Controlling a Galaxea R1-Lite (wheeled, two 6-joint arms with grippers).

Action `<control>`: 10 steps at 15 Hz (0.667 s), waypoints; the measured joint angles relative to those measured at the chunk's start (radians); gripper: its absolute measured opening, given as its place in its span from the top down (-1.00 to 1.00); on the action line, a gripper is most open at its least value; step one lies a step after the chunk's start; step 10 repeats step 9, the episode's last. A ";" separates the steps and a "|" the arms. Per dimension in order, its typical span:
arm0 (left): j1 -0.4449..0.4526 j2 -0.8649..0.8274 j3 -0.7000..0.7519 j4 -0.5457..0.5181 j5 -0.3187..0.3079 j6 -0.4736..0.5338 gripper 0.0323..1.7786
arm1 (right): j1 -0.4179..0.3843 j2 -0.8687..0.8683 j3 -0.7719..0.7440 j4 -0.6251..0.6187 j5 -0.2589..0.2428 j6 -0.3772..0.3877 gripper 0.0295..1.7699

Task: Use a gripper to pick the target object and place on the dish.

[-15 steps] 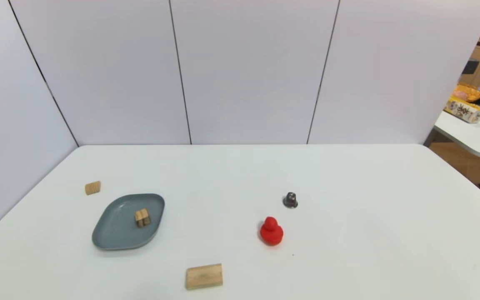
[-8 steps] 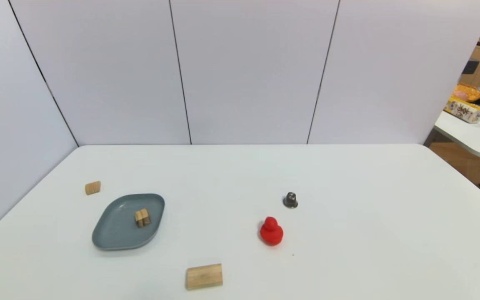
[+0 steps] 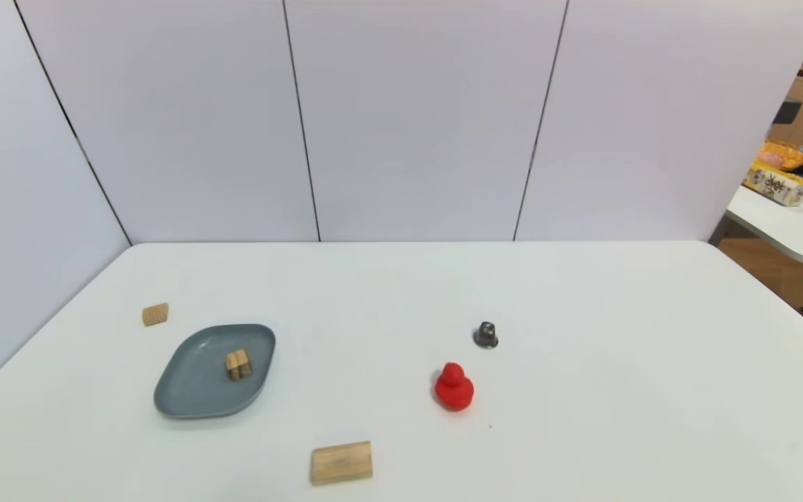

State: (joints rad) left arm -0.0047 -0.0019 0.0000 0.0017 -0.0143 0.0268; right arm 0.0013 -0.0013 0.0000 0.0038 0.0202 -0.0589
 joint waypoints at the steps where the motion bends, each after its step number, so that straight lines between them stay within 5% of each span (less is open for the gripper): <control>1: 0.000 0.000 0.000 0.000 -0.001 0.000 -0.90 | 0.000 0.000 0.000 0.000 0.000 -0.001 -0.93; 10: 0.000 0.000 0.000 0.000 0.000 0.000 -0.90 | 0.000 0.000 0.000 -0.001 -0.010 0.017 -0.93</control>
